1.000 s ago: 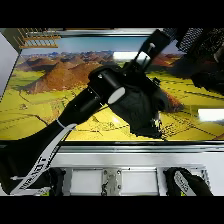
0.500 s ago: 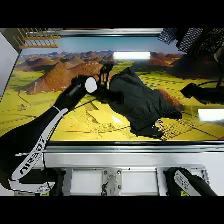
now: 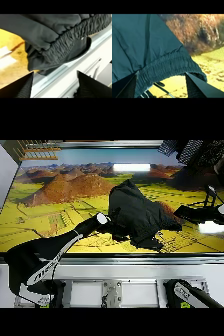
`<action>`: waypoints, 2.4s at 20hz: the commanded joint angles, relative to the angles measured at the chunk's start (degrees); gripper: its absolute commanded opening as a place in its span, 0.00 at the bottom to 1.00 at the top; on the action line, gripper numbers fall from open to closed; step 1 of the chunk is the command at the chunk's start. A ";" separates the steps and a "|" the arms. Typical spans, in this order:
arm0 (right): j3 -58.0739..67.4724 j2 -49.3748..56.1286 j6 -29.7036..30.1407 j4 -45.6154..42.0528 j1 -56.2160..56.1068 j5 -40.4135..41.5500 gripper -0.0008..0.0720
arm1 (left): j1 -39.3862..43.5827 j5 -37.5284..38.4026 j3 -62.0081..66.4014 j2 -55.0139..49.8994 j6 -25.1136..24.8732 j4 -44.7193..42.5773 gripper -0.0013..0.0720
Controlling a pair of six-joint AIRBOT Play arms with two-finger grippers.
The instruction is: Fold the clothes and pants, and hang the long-sleeved shirts on hangers.
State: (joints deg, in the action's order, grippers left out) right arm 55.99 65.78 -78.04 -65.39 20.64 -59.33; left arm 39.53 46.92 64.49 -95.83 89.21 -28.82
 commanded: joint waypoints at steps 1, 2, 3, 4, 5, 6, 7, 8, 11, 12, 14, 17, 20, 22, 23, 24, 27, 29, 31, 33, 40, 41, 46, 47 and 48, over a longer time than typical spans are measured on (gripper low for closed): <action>-0.13 0.33 -0.02 -0.02 0.00 0.28 0.88 | 1.99 -3.23 -0.46 -1.14 -2.45 6.08 0.79; -0.13 0.33 -0.02 -0.04 0.00 0.48 0.88 | 2.23 -3.82 -0.44 -1.36 -2.43 6.14 0.79; -0.13 0.33 -0.02 -0.04 0.02 0.57 0.88 | 2.51 -3.80 -0.09 -1.79 -2.43 6.34 0.79; -0.13 0.33 -0.02 -0.04 0.00 0.55 0.88 | 2.51 -3.26 0.98 -2.69 -2.40 6.36 0.79; -0.13 0.33 -0.02 -0.04 0.00 0.55 0.88 | 2.82 -2.27 2.64 -3.85 -2.40 6.27 0.79; -0.13 0.33 -0.02 -0.07 0.00 0.55 0.88 | 3.02 -0.55 5.01 -5.33 -2.43 5.97 0.79; -0.13 0.33 -0.02 -0.07 0.00 0.52 0.88 | 3.06 0.72 7.23 -6.71 -2.43 5.84 0.79; -0.13 0.33 -0.02 -0.07 0.00 0.50 0.88 | 3.06 2.75 9.60 -8.26 -2.40 5.68 0.79; -0.13 0.33 0.00 -0.48 0.00 0.31 0.88 | 2.45 8.07 14.43 -10.60 0.72 -2.03 0.79; -0.13 0.33 0.00 -0.46 0.00 0.35 0.88 | 2.34 8.41 15.10 -10.38 2.84 -5.84 0.79; -0.13 0.33 0.00 -0.44 0.00 0.35 0.88 | 2.03 8.28 15.63 -9.92 6.45 -10.78 0.79; -0.13 0.33 -0.02 -0.44 0.00 0.35 0.88 | 2.78 7.69 15.63 -10.05 7.02 -10.64 0.79; -0.13 0.33 -0.04 -0.39 0.00 0.28 0.88 | 3.34 5.57 15.98 -10.12 8.28 -10.71 0.65; -0.13 0.33 -0.04 -0.39 0.00 0.28 0.88 | 3.34 4.81 15.98 -10.12 8.41 -10.69 0.65; -0.13 0.33 -0.04 -0.39 0.00 0.28 0.88 | 3.34 4.48 15.98 -10.12 8.83 -10.71 0.65; -0.13 0.33 -0.04 -0.37 -0.02 0.28 0.88 | 3.34 4.28 15.98 -10.12 9.70 -10.71 0.65; -0.13 0.33 -0.02 -0.39 0.00 0.31 0.88 | 3.50 2.75 15.98 -10.12 10.82 -10.71 0.50; -0.13 0.33 -0.02 -0.39 0.00 0.28 0.88 | 3.48 2.54 15.98 -10.12 11.37 -10.69 0.50; -0.13 0.33 -0.04 -0.31 -0.02 0.26 0.88 | 3.48 2.29 15.98 -10.14 12.02 -10.71 0.30; -0.13 0.31 -0.04 0.07 -0.02 -0.07 0.88 | 3.48 1.20 15.98 -10.12 12.22 -10.62 0.03; -0.13 -1.81 0.00 -0.61 0.11 -1.33 0.88 | -3.58 3.17 14.62 1.14 10.67 -22.43 0.03; -0.26 -2.21 -0.02 -1.46 0.11 -1.88 0.88 | -4.96 2.86 12.48 4.63 10.69 -25.68 0.03; -3.93 -1.53 0.00 -2.69 0.94 -3.37 0.90 | -11.67 6.49 -0.59 17.68 7.34 -30.40 0.03; -5.07 -0.81 0.02 -2.16 0.92 -3.28 0.93 | -12.55 6.51 -2.89 19.12 6.88 -30.40 0.03; -6.27 0.17 0.24 -0.92 0.81 -3.13 0.93 | -13.38 6.45 -5.14 20.26 6.78 -30.38 0.03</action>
State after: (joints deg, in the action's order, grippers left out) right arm 52.34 64.60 -78.06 -67.77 21.32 -62.22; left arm 28.99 52.10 65.41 -80.40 97.86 -57.01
